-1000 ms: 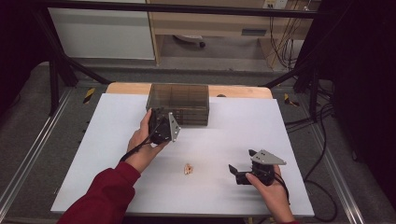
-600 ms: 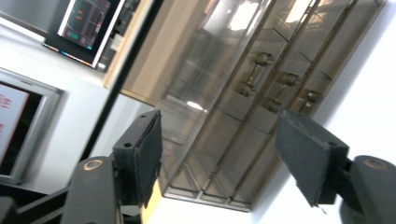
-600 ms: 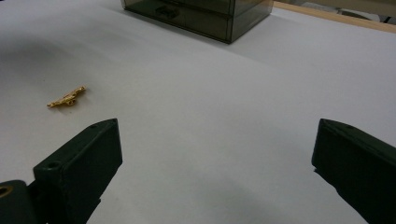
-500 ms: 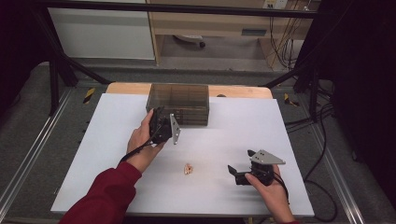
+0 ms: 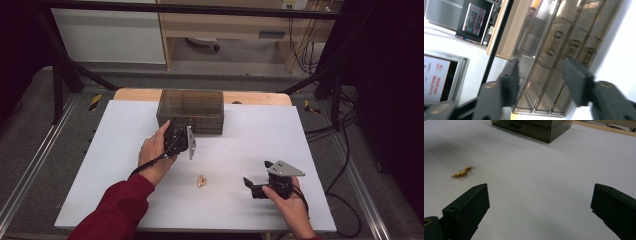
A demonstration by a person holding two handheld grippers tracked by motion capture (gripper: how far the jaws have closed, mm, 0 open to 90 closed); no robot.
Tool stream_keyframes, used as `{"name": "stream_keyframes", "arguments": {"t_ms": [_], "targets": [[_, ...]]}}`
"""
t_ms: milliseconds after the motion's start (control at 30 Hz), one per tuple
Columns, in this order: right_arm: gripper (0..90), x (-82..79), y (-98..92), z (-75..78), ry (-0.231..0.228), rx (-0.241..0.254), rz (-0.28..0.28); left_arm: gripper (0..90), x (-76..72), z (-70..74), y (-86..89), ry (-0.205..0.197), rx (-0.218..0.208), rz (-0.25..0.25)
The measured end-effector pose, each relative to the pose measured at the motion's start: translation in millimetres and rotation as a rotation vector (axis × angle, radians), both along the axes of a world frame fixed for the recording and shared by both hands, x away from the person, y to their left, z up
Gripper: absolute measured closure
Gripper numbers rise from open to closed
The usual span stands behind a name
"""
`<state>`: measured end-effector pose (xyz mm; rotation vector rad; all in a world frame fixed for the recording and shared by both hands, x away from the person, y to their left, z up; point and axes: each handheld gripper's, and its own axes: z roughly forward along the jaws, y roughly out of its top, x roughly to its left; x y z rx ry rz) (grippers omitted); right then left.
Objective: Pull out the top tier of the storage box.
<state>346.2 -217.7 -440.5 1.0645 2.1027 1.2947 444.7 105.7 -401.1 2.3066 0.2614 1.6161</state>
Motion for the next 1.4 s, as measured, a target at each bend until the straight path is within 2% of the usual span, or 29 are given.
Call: {"name": "stream_keyframes", "arguments": {"t_ms": [167,500,767,1233,1400], "targets": [[2.5,0.0,0.3,0.2,0.003,0.001,0.003,54.1,1.0,-3.7,-0.5,-0.002,0.034,-0.003],[2.9,-0.2,0.1,0.3,0.006,0.003,0.006,59.7,5.8,-12.1,-4.3,-0.039,0.088,-0.007],[3.2,0.7,0.0,-0.5,0.013,-0.004,0.007,61.2,5.8,-15.2,-8.5,-0.04,0.091,-0.025],[3.3,-0.2,0.0,0.4,0.01,-0.001,0.006,63.8,7.9,-15.7,-5.9,-0.042,0.111,-0.005],[3.3,0.1,-0.1,0.0,0.011,-0.002,0.007,64.4,8.9,-18.7,-6.6,-0.048,0.119,-0.016]]}}
